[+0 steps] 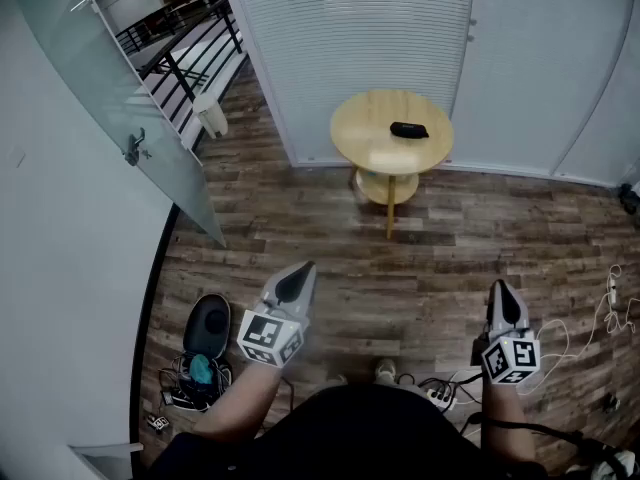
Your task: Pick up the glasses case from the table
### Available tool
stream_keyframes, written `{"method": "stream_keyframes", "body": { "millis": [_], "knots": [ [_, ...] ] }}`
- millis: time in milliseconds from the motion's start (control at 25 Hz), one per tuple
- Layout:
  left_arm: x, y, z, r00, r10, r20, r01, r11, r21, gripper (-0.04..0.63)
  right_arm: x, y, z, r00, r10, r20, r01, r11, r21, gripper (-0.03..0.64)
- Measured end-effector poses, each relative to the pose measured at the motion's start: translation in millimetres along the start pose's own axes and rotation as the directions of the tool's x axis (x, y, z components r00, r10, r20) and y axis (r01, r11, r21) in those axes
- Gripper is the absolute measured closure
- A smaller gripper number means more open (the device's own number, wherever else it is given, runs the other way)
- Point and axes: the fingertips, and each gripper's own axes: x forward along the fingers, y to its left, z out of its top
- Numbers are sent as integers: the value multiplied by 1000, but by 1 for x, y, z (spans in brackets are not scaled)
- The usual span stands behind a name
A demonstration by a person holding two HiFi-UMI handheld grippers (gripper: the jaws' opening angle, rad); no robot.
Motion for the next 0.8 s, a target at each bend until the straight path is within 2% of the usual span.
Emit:
{"method": "stream_keyframes", "body": {
  "millis": [400, 560, 800],
  "knots": [
    [38, -14, 10, 1000, -18, 14, 18, 1000, 9, 592, 17, -15, -9, 999, 12, -37, -11, 1000, 23, 609],
    [58, -19, 11, 1000, -18, 10, 17, 1000, 17, 592, 20, -30, -9, 1000, 25, -7, -25, 996, 85, 609],
    [99, -28, 9, 1000, -6, 16, 5, 1000, 25, 592, 45, -56, -11, 999, 45, -14, -44, 995, 87, 609]
  ]
}}
